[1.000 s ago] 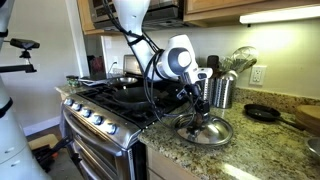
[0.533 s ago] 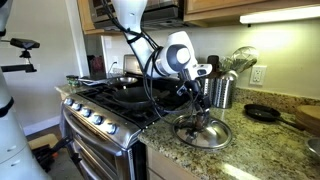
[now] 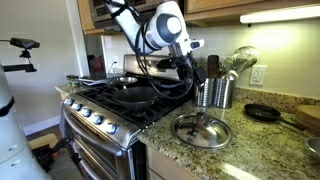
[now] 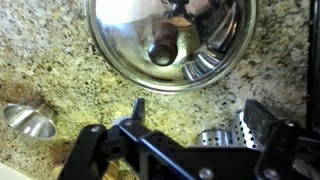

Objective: Remove the lid from the pan.

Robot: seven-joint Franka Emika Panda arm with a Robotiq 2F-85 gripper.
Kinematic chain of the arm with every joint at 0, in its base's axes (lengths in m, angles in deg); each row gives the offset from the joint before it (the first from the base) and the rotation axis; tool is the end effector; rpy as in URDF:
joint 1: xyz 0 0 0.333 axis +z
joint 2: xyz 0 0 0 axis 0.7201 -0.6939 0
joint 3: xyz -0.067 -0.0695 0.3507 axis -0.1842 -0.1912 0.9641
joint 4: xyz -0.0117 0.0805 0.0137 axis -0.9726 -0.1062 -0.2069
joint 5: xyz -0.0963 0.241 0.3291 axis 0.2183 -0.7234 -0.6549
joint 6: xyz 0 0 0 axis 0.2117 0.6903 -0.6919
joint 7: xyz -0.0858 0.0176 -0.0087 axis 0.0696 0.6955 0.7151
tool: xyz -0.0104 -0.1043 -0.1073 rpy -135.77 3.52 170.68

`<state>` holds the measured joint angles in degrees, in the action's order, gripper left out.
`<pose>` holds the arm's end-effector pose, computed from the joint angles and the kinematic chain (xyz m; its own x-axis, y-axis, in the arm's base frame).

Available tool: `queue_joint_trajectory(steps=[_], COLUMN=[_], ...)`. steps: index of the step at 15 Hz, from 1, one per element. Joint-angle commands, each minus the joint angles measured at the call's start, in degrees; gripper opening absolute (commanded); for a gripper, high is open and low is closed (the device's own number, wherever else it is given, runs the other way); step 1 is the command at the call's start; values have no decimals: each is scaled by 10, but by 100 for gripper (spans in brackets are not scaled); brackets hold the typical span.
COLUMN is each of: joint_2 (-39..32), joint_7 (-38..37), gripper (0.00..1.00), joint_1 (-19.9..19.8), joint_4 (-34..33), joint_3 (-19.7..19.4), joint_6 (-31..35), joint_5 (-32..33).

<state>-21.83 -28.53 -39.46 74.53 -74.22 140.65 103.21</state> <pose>0.5653 -0.1567 0.3211 0.8644 -0.3408 0.3698 -0.4126 -0.9010 0.1340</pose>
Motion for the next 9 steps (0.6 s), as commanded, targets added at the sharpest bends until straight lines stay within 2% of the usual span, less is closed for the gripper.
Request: queue_joint_trajectory(steps=[1, 4, 5, 7, 9], joint_2=[126, 178, 128, 141, 133], joint_7=[39, 78, 57, 58, 57], gripper=[100, 100, 100, 100, 100], joint_1=[-35, -54, -72, -82, -89], joint_4=[53, 65, 35, 38, 37], joint_3=[69, 133, 139, 160, 160], joint_6=[-83, -140, -111, -118, -116], joint_5=[16, -21, -15, -19, -18])
